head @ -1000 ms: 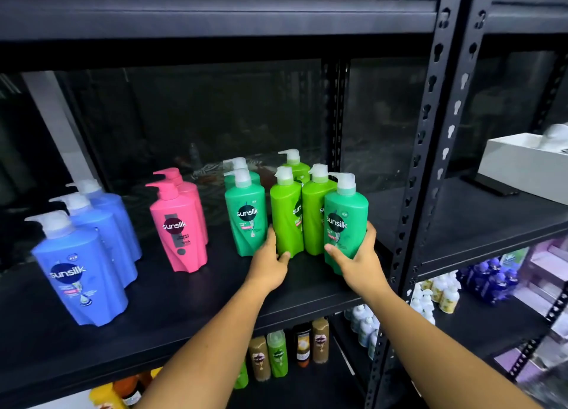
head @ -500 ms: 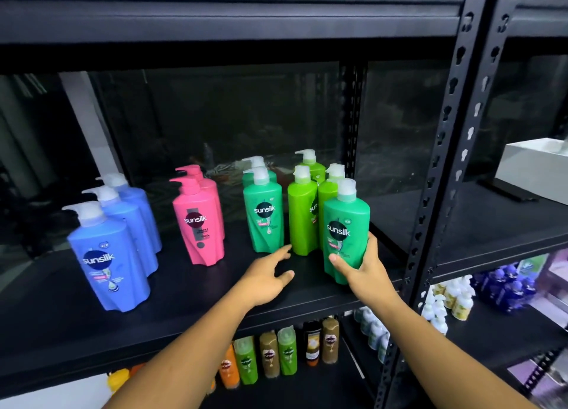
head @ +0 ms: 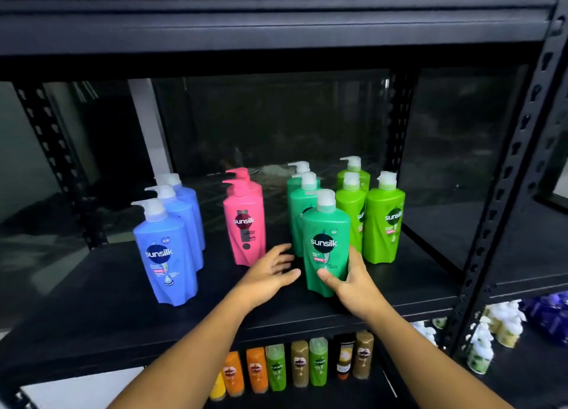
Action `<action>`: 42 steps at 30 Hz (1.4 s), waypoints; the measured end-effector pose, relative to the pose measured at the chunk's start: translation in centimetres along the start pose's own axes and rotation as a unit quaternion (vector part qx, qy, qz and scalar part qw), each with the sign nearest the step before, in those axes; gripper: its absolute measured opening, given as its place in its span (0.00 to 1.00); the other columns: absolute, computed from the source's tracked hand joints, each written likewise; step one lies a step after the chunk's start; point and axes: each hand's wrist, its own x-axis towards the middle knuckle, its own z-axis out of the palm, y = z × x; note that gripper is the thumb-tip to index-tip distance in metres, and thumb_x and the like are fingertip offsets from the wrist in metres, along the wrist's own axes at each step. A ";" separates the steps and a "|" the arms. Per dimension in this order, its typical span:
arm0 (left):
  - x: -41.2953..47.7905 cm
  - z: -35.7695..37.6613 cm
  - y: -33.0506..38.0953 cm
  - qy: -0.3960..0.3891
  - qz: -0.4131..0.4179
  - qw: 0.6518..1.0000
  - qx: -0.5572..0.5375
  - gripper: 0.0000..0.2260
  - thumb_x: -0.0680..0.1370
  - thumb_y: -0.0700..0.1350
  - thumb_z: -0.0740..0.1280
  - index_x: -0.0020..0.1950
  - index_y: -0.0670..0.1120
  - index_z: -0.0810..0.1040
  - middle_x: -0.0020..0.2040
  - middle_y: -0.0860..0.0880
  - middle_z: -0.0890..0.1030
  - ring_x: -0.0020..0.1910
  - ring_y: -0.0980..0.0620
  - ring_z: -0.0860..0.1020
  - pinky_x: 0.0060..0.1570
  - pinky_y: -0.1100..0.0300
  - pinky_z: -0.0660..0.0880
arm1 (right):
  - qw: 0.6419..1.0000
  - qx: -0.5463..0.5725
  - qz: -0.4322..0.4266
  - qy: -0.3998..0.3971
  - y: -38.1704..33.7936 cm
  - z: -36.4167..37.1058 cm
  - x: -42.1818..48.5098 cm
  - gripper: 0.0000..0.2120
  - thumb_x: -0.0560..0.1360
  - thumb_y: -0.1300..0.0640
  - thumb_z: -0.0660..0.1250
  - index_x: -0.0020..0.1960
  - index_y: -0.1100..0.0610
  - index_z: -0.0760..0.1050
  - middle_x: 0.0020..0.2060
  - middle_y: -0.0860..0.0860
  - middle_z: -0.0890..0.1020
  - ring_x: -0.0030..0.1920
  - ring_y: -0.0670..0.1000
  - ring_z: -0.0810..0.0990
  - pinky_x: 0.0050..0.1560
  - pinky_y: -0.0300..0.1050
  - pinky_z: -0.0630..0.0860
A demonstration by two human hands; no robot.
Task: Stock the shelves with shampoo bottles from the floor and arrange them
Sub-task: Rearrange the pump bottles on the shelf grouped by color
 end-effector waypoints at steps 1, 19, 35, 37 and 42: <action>0.1 0.0 0.0 -0.008 0.000 1.000 -0.009 0.31 0.78 0.41 0.74 0.77 0.52 0.65 0.70 0.49 0.76 0.69 0.52 0.75 0.73 0.54 0.70 | 1.000 0.010 -0.002 -0.008 0.1 0.3 0.3 0.31 0.66 0.34 0.75 0.65 0.31 0.66 0.63 0.43 0.74 0.67 0.49 0.72 0.69 0.57 0.70; -0.1 1.5 -1.8 0.032 0.059 0.970 0.235 0.26 0.79 0.59 0.68 0.75 0.57 0.67 0.66 0.58 0.80 0.66 0.53 0.77 0.65 0.58 0.70 | 0.999 -0.038 0.014 0.016 0.0 1.0 0.0 0.38 0.74 0.62 0.74 0.78 0.49 0.60 0.69 0.47 0.72 0.65 0.44 0.72 0.57 0.20 0.62; -0.1 1.5 -1.7 0.059 0.044 0.964 0.254 0.20 0.80 0.56 0.67 0.72 0.56 0.72 0.64 0.58 0.81 0.64 0.51 0.78 0.62 0.57 0.74 | 0.998 -0.036 0.038 0.019 -0.2 1.9 0.2 0.34 0.78 0.63 0.69 0.79 0.53 0.58 0.63 0.44 0.76 0.61 0.43 0.76 0.50 0.18 0.67; 0.1 1.4 -1.8 0.065 0.042 0.964 0.254 0.19 0.80 0.56 0.67 0.71 0.56 0.72 0.64 0.58 0.81 0.63 0.51 0.78 0.61 0.57 0.74 | 0.998 -0.038 0.037 0.021 -0.1 2.0 0.2 0.33 0.78 0.63 0.69 0.79 0.52 0.59 0.63 0.44 0.76 0.62 0.43 0.75 0.51 0.18 0.67; 0.2 1.5 -1.8 0.067 0.033 0.963 0.257 0.21 0.80 0.57 0.67 0.73 0.57 0.71 0.64 0.58 0.81 0.64 0.51 0.78 0.63 0.54 0.74 | 0.998 -0.042 0.035 0.028 -0.1 2.1 0.3 0.33 0.78 0.62 0.70 0.78 0.52 0.60 0.64 0.44 0.77 0.65 0.44 0.76 0.61 0.29 0.68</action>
